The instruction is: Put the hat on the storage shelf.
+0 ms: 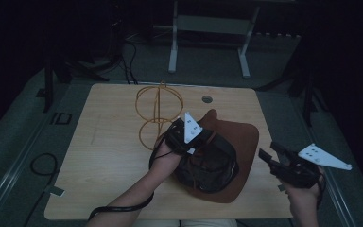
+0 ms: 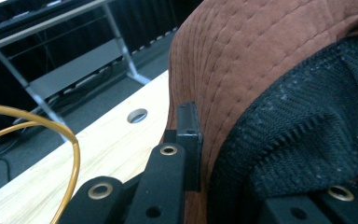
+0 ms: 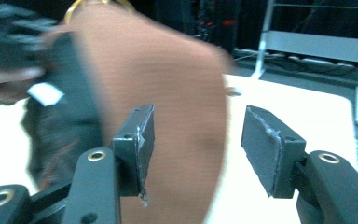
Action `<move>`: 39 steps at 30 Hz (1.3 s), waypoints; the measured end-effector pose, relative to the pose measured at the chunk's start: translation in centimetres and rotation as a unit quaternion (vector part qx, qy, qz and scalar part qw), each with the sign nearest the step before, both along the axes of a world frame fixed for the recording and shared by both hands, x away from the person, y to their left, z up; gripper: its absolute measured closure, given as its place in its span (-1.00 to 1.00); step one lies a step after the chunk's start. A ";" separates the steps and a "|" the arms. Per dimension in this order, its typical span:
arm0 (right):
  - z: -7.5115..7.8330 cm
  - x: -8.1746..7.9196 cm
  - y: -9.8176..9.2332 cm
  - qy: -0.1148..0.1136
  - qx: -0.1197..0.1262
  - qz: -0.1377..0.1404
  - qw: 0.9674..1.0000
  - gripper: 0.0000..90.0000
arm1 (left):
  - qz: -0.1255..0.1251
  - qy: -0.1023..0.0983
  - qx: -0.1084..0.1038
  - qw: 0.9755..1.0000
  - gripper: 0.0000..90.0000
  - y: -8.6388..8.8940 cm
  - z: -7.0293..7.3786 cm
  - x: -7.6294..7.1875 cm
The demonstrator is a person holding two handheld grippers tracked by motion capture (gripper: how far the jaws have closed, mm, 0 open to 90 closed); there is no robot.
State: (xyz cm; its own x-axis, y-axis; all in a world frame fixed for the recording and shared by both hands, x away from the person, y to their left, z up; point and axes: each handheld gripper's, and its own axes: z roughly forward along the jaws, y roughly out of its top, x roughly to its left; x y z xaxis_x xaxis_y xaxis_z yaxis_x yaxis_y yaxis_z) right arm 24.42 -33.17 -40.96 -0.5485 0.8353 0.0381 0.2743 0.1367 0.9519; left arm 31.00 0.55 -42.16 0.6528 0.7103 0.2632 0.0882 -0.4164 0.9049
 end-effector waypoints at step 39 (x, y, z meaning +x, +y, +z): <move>-2.5 3.2 10.8 0.050 0.035 0.286 0.956 0.00 | -0.275 -0.116 -0.049 0.953 0.93 0.4 -0.5 -3.8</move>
State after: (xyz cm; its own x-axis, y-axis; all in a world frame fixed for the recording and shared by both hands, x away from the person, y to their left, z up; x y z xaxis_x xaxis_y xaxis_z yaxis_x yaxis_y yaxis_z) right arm 27.57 -22.38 -43.42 -0.9059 0.3924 0.1594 0.2639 0.2286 0.9371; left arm 27.16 0.94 -42.66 0.8662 0.3054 0.3956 -0.3260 -0.2547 0.9104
